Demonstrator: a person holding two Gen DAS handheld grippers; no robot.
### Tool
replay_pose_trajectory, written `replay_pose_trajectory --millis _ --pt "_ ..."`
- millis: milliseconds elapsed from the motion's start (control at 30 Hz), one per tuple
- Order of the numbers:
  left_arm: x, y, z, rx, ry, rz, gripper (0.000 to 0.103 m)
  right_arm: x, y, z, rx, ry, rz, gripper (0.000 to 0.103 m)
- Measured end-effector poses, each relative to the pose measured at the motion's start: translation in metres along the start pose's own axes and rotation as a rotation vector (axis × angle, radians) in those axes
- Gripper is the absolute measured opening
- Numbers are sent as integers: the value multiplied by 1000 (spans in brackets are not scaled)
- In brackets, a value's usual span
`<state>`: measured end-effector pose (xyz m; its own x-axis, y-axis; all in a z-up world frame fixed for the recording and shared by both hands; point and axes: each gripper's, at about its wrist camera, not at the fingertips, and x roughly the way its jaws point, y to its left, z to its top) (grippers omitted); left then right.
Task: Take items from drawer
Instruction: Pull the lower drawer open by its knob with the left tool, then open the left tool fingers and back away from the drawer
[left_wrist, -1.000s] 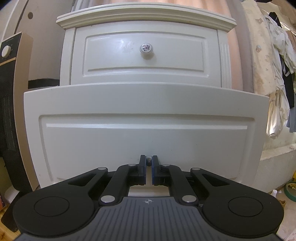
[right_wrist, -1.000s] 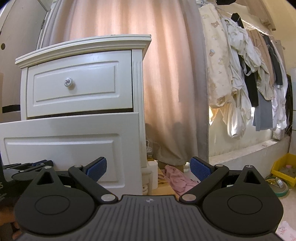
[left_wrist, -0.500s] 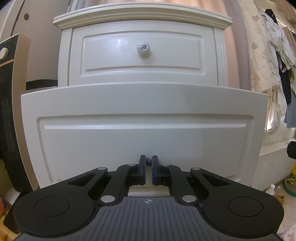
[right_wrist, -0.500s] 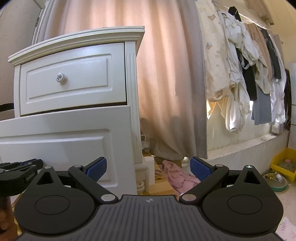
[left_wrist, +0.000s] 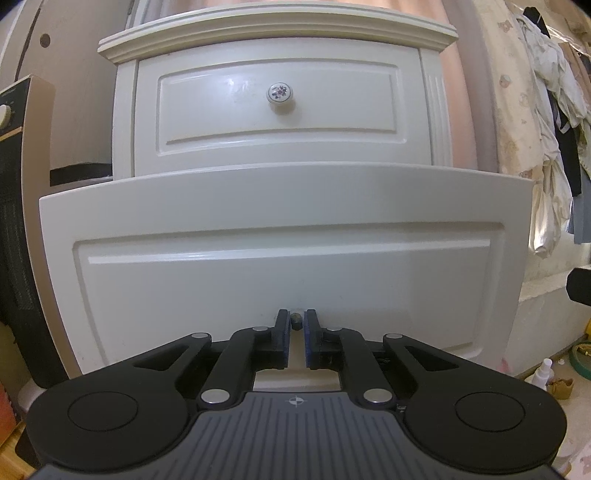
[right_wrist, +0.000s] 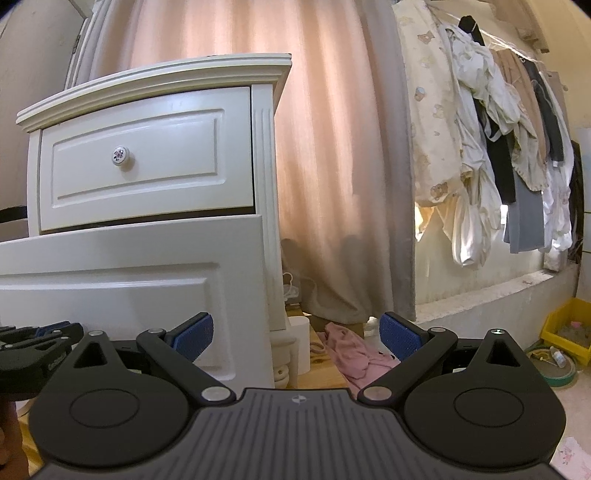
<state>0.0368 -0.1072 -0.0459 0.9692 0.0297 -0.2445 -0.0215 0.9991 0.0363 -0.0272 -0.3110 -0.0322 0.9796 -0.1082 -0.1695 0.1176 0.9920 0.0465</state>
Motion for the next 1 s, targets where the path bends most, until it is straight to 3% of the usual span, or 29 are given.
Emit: replay_pose_trajectory --millis 233,333,533,667,933,1000 --pt "-2 3 -1 -14 0 -10 10 0 1 0 -6 1 -4 103" --pt "-5 5 -1 -24 -11 -4 34 0 2 0 -8 1 -3 103" --pt "-11 15 0 -34 -37 20 38 -3 6 0 -10 1 7 103" --pt "-18 21 0 -44 -58 25 71 -7 9 1 -13 -7 13 103" --pt "-33 34 1 -44 -95 40 89 -15 18 3 -20 -13 29 103" --pt "-40 37 -1 -44 -131 37 103 -17 20 3 -23 -15 33 103"
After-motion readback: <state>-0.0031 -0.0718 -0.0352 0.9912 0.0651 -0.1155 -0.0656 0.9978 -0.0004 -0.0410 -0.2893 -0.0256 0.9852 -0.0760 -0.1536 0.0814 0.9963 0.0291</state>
